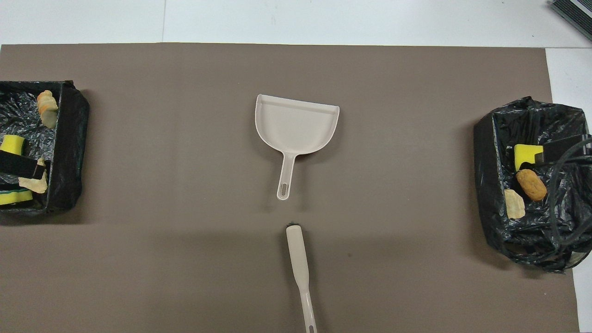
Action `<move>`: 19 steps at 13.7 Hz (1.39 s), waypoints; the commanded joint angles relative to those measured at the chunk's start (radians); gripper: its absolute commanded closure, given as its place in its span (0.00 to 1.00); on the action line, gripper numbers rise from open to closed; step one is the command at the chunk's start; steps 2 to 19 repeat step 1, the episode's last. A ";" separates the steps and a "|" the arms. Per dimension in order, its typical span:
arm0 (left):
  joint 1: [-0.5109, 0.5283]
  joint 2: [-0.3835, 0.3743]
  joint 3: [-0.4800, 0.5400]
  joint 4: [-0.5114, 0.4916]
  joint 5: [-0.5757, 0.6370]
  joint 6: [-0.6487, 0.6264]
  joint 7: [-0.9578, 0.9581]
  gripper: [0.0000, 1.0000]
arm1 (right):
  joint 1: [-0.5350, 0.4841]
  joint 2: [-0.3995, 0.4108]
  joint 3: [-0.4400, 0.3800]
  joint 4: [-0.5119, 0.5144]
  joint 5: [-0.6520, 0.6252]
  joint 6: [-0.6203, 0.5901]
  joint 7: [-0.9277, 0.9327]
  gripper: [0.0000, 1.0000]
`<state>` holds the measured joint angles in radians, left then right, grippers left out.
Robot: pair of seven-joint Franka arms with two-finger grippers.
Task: Sweep and dump trash in bin
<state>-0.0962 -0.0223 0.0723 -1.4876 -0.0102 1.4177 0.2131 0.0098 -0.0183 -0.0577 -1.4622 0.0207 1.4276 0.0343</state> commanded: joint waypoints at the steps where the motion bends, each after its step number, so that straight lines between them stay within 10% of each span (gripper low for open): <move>1: 0.018 0.005 -0.009 0.018 -0.013 -0.019 0.012 0.00 | -0.001 -0.014 -0.001 -0.009 0.018 -0.012 0.016 0.00; 19: 0.018 0.005 -0.009 0.018 -0.013 -0.019 0.012 0.00 | -0.001 -0.014 -0.001 -0.009 0.018 -0.012 0.016 0.00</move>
